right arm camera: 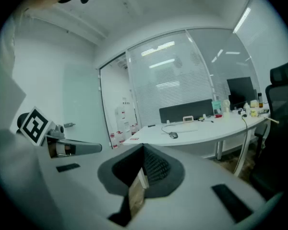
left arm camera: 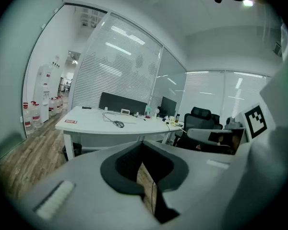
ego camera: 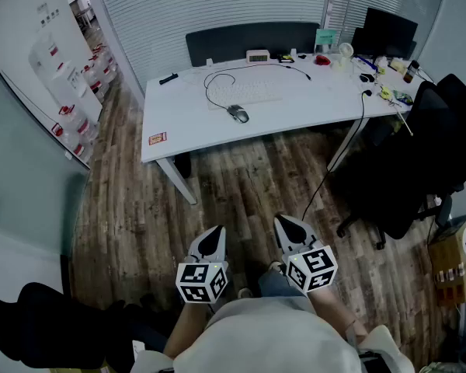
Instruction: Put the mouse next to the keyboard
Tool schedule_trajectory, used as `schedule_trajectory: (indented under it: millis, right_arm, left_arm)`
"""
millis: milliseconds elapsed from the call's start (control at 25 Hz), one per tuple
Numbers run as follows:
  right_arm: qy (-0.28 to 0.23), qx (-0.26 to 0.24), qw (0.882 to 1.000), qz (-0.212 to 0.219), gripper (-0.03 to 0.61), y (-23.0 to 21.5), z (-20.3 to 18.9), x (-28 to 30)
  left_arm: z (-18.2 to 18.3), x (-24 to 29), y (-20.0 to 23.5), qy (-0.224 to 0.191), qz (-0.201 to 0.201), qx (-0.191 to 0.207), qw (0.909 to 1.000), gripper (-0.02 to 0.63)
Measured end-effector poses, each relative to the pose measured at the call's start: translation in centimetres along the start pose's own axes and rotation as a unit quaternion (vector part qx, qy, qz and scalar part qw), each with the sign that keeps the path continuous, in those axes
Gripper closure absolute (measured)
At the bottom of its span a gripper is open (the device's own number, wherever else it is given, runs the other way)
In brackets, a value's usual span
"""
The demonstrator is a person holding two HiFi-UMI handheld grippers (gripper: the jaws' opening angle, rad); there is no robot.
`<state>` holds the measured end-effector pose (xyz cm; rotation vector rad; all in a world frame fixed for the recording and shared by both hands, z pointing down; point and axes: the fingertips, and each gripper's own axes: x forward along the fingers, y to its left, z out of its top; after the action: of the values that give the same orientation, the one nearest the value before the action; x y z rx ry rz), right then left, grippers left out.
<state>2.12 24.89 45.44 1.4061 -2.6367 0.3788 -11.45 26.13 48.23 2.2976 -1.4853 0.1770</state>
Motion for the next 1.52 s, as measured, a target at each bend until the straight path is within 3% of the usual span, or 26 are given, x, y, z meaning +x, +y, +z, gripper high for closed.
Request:
schedule_trajectory:
  millis: [320, 960, 1080, 1520]
  right_arm:
    - [-0.001, -0.015, 1.000, 0.000, 0.577, 3.2, -0.6, -0.9]
    - [-0.001, -0.042, 0.999, -0.003, 0.575, 5.0, -0.8, -1.1]
    - [-0.003, -0.044, 0.999, 0.003, 0.484, 5.0, -0.7, -0.6]
    - [0.000, -0.022, 0.999, 0.037, 0.315, 0.2, 0.7, 5.2]
  left_arm:
    - [-0.4, -2.9, 0.7, -0.006, -0.008, 0.006, 0.9999, 0.604]
    - [-0.6, -4.9, 1.5, -0.026, -0.018, 0.001, 0.9995, 0.600]
    - [-0.9, -4.4, 2.0, -0.023, -0.019, -0.004, 0.9996, 0.525]
    - [1.0, 1.6, 3.3, -0.025, -0.010, -0.009, 0.9996, 0.416]
